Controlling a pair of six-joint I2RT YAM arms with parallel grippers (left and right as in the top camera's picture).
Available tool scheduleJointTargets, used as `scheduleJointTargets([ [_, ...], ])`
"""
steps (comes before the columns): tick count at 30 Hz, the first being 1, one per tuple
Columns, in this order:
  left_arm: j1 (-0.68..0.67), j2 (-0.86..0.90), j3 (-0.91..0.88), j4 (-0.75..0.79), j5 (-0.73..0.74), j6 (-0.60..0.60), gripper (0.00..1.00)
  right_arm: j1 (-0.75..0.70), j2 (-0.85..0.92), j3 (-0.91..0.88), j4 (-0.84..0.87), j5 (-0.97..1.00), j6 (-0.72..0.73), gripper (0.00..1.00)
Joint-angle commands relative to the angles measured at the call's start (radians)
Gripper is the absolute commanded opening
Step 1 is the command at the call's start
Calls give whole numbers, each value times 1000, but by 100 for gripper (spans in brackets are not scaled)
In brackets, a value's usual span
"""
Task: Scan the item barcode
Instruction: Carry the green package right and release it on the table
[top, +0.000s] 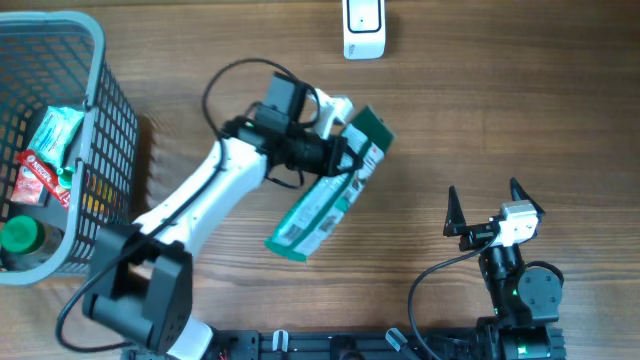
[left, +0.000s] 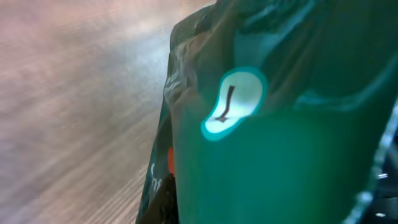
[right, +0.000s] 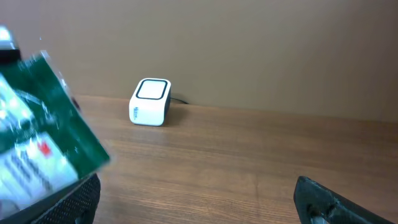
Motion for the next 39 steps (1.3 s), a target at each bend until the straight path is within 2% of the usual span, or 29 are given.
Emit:
scheduleJointTargets([
  [1,-49,43,-27,53,4,-21,4,5,1,-1,2,14,-9,100],
  [8,-100,107,-27,151,-19,-21,4,5,1,-1,2,14,-9,100],
  [13,-127,161,-27,161,-38,-21,4,5,1,-1,2,14,-9,100],
  [21,-119,173,-27,158,-314,-21,5,5,1,-1,2,14,-9,99],
  [22,-113,172,-27,158,-336,-21,11,5,1,-1,2,14,-9,100],
  [25,-83,148,-24,157,-343,-21,40,5,1,-1,2,14,-9,100],
  [26,-73,133,-22,153,-343,-21,70,5,1,-1,2,14,-9,100],
  [28,-52,93,-11,140,-343,-21,100,5,1,-1,2,14,-9,100],
  [39,149,-257,152,97,-422,-16,100,5,1,-1,2,14,-9,100],
])
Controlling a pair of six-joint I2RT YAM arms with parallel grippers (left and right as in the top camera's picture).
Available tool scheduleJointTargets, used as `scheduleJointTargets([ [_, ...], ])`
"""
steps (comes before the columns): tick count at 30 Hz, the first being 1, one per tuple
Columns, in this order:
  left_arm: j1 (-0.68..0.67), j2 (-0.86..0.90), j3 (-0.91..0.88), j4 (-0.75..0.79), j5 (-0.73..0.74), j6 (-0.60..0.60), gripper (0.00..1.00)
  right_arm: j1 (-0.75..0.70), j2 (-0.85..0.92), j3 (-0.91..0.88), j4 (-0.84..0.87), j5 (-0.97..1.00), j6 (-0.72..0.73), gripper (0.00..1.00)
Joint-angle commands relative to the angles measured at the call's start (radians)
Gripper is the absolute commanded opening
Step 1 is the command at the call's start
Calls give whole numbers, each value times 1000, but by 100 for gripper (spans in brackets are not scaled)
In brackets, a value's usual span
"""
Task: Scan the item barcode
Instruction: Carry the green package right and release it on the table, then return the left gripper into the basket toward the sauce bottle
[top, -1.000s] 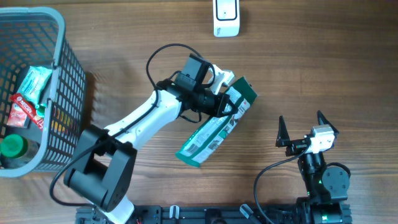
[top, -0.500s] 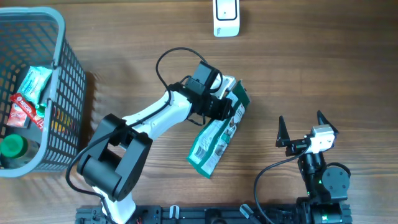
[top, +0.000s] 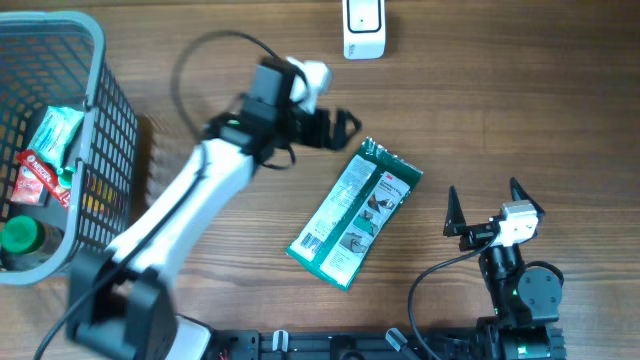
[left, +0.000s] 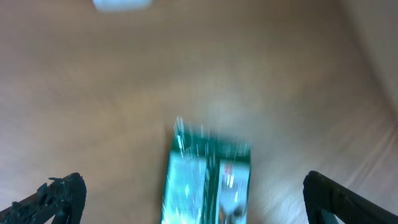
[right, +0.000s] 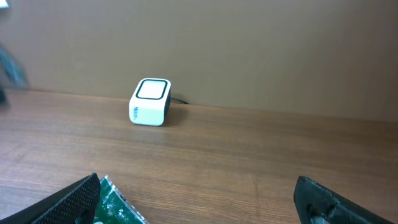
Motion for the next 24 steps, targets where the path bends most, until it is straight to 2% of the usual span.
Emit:
scheduleJointTargets([
  [1,102,-160,106,4,-47,10,100,5,1,-1,2,14,-9,100],
  [6,306,-283,219,19,-48,-15,100,5,1,-1,2,15,-9,100],
  [9,466,-330,248,55,-48,-166,100,5,1,-1,2,14,-9,100],
  [11,619,-355,248,69,-47,-304,100,5,1,-1,2,14,-9,100],
  [14,821,-356,248,22,-47,-442,100,5,1,-1,2,15,-9,100],
  [16,908,-345,248,-24,-47,-448,100,5,1,-1,2,14,-9,100],
  [19,1026,-318,248,-171,-47,-447,100,5,1,-1,2,14,-8,100],
  [24,1101,-259,248,-323,-47,-450,100,5,1,-1,2,14,-9,100],
])
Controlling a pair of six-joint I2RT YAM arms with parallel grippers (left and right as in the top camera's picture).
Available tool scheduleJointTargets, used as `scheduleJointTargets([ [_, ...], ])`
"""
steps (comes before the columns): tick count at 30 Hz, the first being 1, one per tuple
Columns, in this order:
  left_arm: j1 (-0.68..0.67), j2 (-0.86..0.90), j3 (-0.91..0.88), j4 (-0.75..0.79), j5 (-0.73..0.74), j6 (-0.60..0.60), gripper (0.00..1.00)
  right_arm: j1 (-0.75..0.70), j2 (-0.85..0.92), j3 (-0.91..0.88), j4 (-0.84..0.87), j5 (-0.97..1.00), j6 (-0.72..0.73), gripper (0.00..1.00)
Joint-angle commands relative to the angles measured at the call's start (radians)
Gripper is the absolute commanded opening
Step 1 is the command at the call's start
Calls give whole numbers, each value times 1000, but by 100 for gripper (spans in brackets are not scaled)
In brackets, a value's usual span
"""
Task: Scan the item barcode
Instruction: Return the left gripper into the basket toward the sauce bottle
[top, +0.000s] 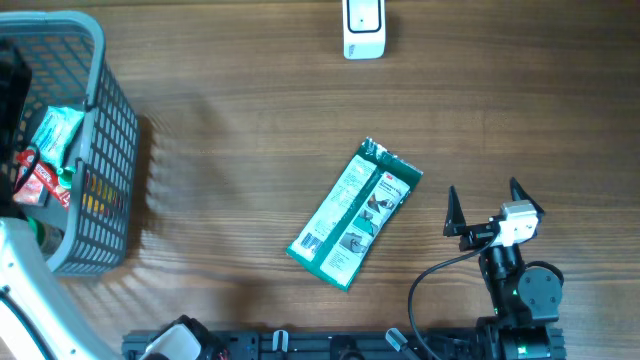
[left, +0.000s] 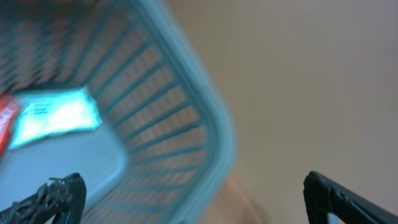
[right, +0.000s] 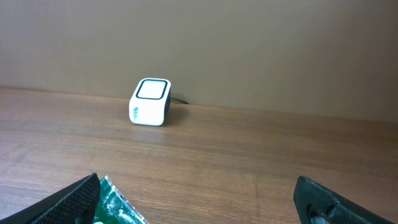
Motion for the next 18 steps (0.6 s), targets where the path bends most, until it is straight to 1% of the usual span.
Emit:
scheduleJointTargets([
  [1,48,51,3,-87,1,-75,100,5,1,-1,2,15,-9,100],
  [2,57,61,3,-140,-12,-168,100,5,1,-1,2,14,-9,100],
  [4,71,90,3,-299,-43,-421,100,5,1,-1,2,14,-9,100],
  [6,72,116,3,-365,-47,-522,100,5,1,-1,2,14,-9,100],
  [7,71,132,3,-390,-47,-550,100,5,1,-1,2,14,-9,100],
  [11,71,173,3,-444,-51,-568,100,5,1,-1,2,14,-9,100],
  [18,64,249,0,-446,-181,-567,100,5,1,-1,2,14,-9,100],
])
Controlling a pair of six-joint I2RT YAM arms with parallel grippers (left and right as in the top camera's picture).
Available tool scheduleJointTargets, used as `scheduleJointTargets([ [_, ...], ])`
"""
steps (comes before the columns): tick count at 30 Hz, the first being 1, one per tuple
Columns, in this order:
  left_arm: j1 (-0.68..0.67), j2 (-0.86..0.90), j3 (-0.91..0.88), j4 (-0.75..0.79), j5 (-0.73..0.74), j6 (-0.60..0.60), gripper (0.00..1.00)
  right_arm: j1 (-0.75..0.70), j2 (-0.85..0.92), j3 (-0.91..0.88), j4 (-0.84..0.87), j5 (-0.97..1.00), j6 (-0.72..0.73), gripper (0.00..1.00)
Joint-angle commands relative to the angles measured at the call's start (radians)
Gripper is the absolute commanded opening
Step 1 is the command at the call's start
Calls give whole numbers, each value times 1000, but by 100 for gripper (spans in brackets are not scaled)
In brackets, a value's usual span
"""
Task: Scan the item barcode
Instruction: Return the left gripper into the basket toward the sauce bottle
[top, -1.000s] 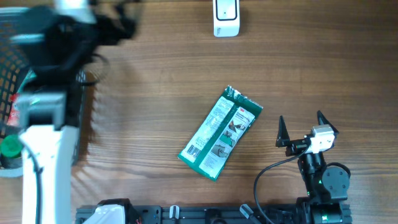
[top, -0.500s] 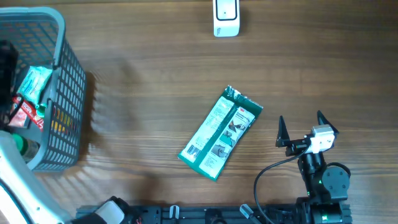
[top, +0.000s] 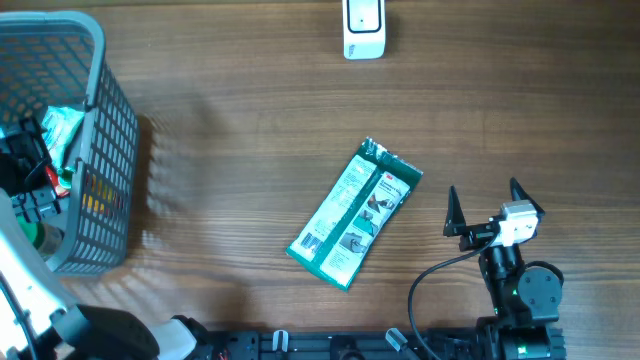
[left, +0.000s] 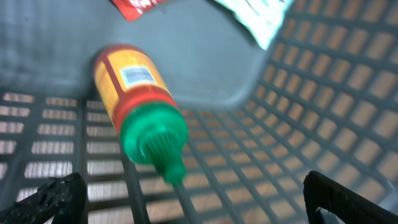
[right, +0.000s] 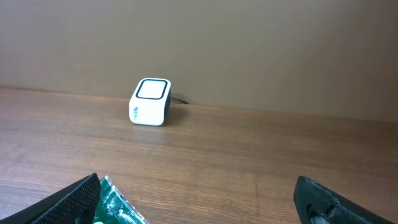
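Note:
A flat green packet (top: 355, 215) lies label up in the middle of the wooden table; its corner (right: 116, 204) shows in the right wrist view. The white barcode scanner (top: 363, 27) stands at the far edge, also seen as scanner (right: 150, 101). My left gripper (top: 28, 170) is down inside the grey basket (top: 110, 120), open (left: 199, 205) and holding nothing, just above a bottle (left: 140, 106) with an orange label and a green cap. My right gripper (top: 487, 212) rests open at the near right, empty (right: 199, 202).
The basket also holds a red packet (left: 140, 6) and a pale green packet (left: 261, 18). Its mesh wall (left: 311, 124) surrounds the left gripper. A brown wall (right: 249, 43) rises behind the scanner.
My left gripper has gone from above the basket's rim down into the basket, and now hangs over the green-capped bottle. The green packet and the right arm have not moved.
My left gripper first held the green packet in the air near the scanner. Then the packet lay on the table and the gripper was open beside it. After that the left arm was over the basket, and now it is inside it.

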Motion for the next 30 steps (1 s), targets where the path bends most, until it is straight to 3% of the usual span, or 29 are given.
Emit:
scheduleJointTargets([
  [1,-6,55,2,-2,-105,-31,100,5,0,-1,2,14,-9,100],
  [9,-60,169,2,16,-113,47,100,5,0,-1,2,14,-8,100],
  [12,-78,198,2,2,-114,47,95,5,0,-1,2,15,-9,100],
  [18,-84,206,2,-25,-172,48,71,5,0,-1,2,14,-9,100],
  [23,-84,206,2,-48,-188,100,45,5,0,-1,2,14,-9,100],
  [30,-82,186,5,-40,-125,126,35,5,0,-1,2,14,-9,100],
])
